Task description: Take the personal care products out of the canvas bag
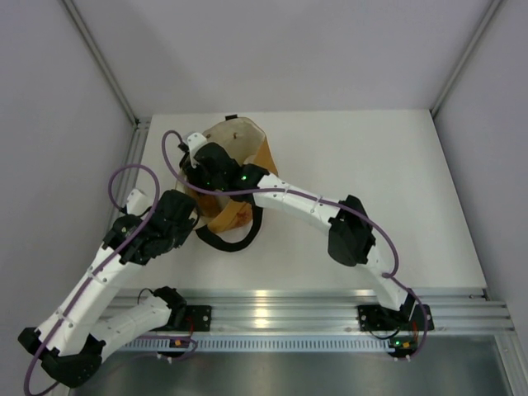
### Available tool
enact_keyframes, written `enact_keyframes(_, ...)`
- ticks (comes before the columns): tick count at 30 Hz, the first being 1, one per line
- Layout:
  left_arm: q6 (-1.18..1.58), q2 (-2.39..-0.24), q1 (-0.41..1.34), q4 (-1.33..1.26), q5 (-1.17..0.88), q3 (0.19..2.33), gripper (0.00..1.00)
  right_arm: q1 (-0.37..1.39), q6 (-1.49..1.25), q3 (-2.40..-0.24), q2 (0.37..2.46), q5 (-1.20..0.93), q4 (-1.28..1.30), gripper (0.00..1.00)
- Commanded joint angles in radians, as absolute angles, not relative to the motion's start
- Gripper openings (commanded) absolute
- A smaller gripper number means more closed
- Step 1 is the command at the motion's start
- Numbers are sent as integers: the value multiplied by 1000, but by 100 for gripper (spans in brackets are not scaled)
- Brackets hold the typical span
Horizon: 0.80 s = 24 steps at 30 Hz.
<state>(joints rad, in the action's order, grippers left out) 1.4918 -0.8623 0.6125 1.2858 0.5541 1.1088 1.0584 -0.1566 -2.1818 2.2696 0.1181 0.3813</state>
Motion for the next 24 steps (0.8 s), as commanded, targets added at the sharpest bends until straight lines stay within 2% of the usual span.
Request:
enact_keyframes(1,1485,-868,614,1315,574,1104,0,1066,-175,-2186,2255,100,281,7)
enact_keyframes(3,1486,-870,614,1312,574,1103,0,1066,-178,-2165,2244,103,259,0)
enact_keyframes(24,1502,-897,614,1285,597,1164,0,1075,-158,-2151,2036,135,158,0)
